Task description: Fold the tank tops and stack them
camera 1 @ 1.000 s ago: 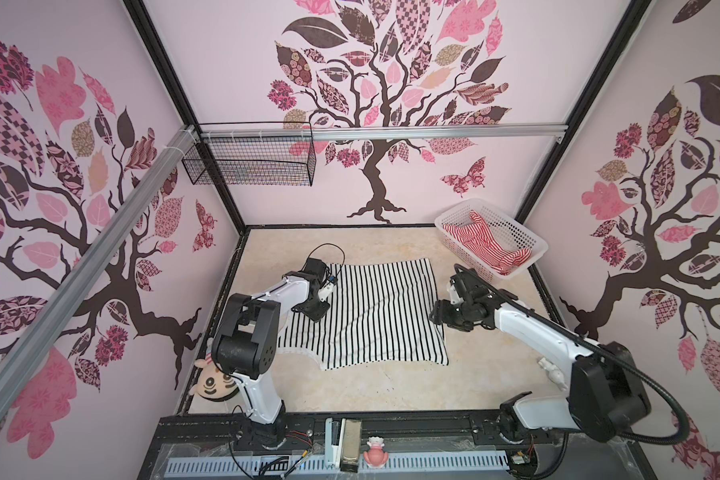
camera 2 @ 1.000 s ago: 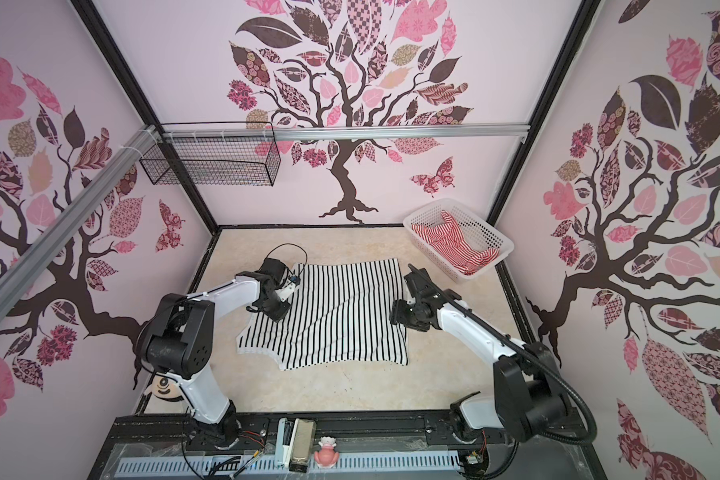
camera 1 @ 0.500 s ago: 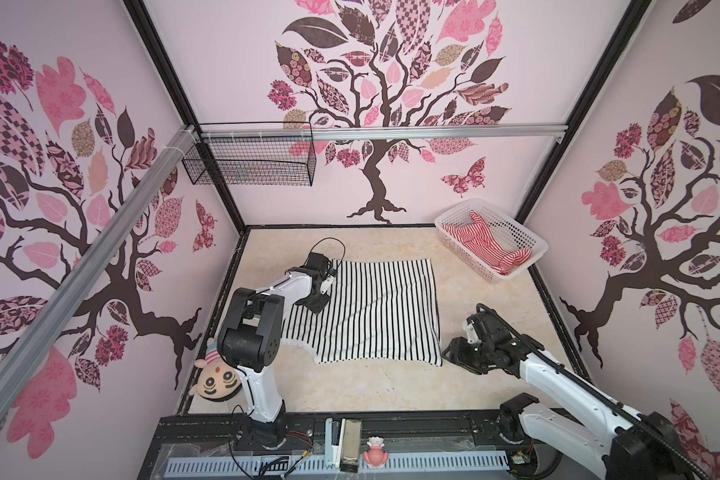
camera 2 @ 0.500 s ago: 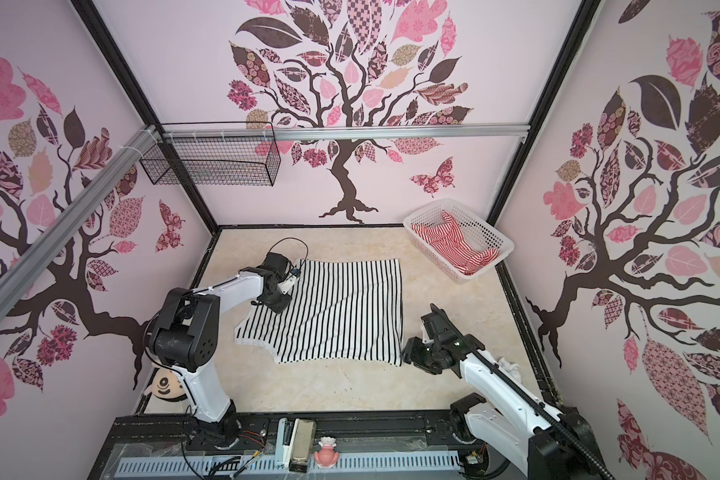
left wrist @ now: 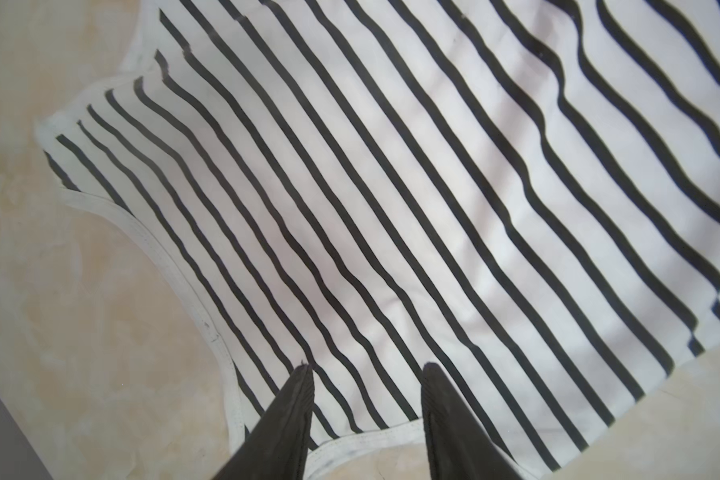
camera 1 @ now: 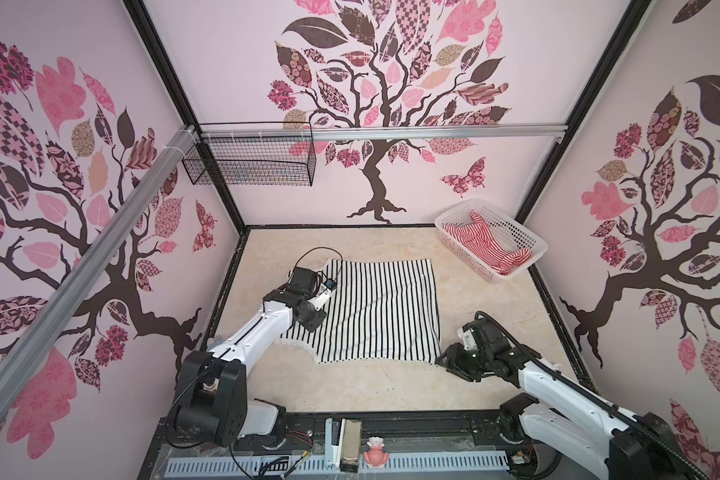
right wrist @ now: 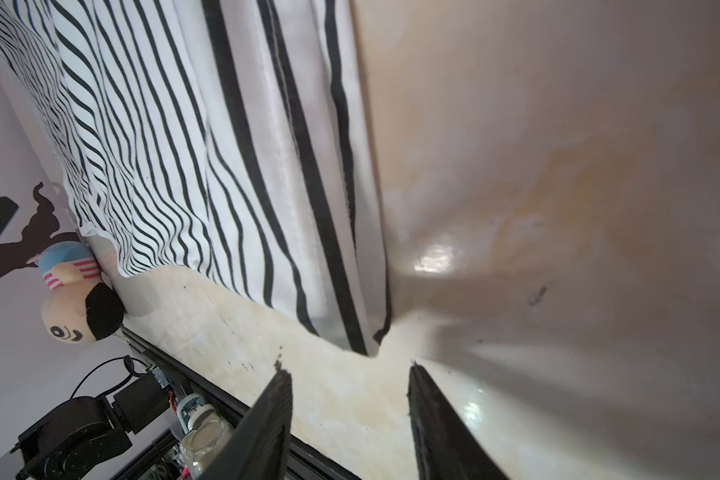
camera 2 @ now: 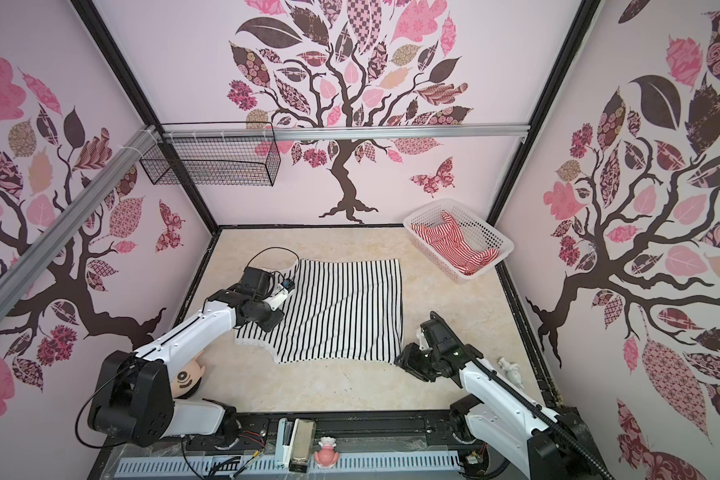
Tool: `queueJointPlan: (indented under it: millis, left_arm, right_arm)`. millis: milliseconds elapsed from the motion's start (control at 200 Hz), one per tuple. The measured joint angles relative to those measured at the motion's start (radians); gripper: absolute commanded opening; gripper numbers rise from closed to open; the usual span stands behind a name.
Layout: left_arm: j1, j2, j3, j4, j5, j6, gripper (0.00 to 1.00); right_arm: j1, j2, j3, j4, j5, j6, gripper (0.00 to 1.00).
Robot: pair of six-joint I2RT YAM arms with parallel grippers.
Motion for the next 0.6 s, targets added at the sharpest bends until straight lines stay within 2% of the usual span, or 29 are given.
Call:
queueJointPlan:
  millis: [215, 600]
  left_arm:
    - [-0.084, -0.100, -0.114, 0.004, 0.007, 0.016, 0.46]
    - [-0.087, -0.168, -0.144, -0.002, 0.038, 0.033, 0.45]
  right_arm:
    - [0.000, 0.071, -0.025, 0.073, -0.015, 0.055, 0.39]
    - [0.000, 0.130, -0.017, 0.134, -0.015, 0.098, 0.36]
